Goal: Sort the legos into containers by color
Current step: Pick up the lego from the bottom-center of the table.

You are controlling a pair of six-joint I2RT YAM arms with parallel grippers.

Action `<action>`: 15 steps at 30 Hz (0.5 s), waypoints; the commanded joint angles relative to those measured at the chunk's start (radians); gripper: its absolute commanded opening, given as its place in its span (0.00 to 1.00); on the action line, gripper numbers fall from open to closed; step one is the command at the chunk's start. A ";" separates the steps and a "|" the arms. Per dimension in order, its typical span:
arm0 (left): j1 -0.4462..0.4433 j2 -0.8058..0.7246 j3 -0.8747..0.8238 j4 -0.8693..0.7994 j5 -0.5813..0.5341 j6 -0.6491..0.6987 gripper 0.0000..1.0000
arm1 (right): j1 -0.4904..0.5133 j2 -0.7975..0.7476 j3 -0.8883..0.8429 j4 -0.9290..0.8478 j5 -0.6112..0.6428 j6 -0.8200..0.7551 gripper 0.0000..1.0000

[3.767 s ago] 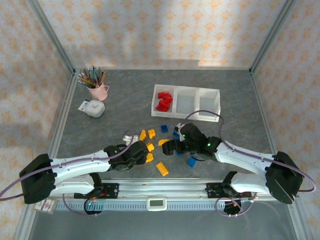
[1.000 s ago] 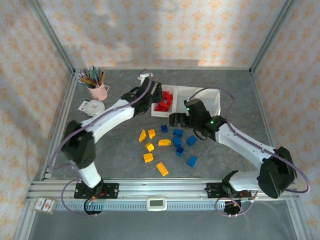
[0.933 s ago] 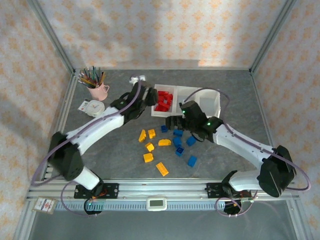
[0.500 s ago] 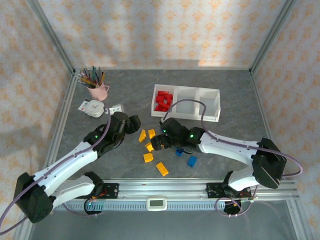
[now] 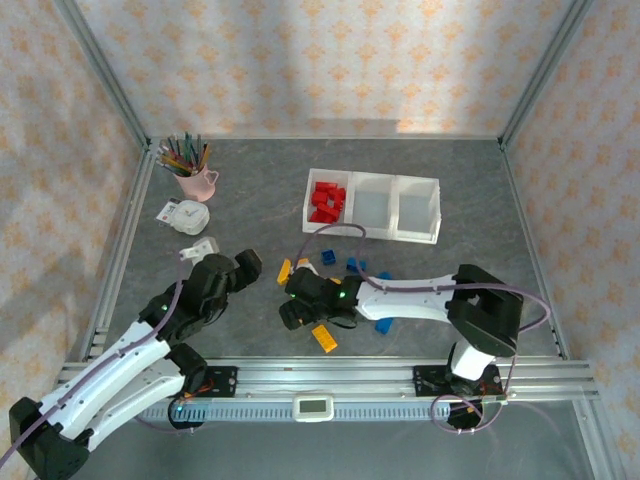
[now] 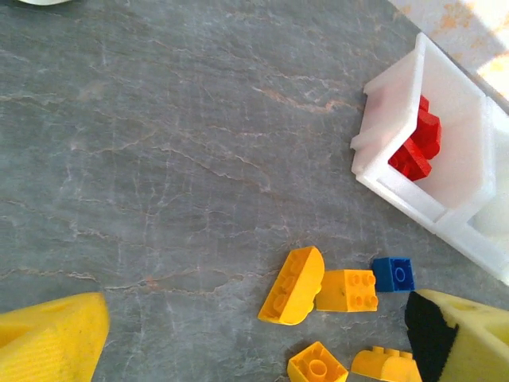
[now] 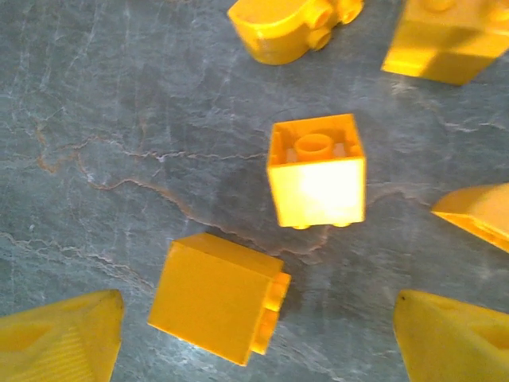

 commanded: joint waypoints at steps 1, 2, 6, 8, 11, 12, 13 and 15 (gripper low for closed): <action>0.001 -0.029 -0.014 -0.089 -0.060 -0.046 1.00 | 0.028 0.024 0.027 0.010 0.035 0.033 0.85; 0.002 -0.035 -0.016 -0.095 -0.063 -0.051 0.99 | 0.031 0.034 0.028 0.013 0.034 0.037 0.83; 0.002 -0.055 -0.035 -0.086 -0.056 -0.060 0.99 | 0.033 0.076 0.036 0.019 0.042 0.048 0.77; 0.002 -0.058 -0.039 -0.082 -0.056 -0.064 0.99 | 0.033 0.099 0.049 0.016 0.055 0.048 0.74; 0.002 -0.056 -0.043 -0.075 -0.053 -0.063 0.99 | 0.033 0.120 0.068 0.021 0.068 0.039 0.69; 0.002 -0.055 -0.043 -0.075 -0.051 -0.062 0.99 | 0.033 0.123 0.070 0.028 0.070 0.037 0.67; 0.002 -0.055 -0.043 -0.072 -0.048 -0.062 0.99 | 0.033 0.126 0.072 0.034 0.072 0.034 0.64; 0.002 -0.053 -0.041 -0.069 -0.041 -0.062 1.00 | 0.033 0.133 0.083 0.031 0.072 0.027 0.59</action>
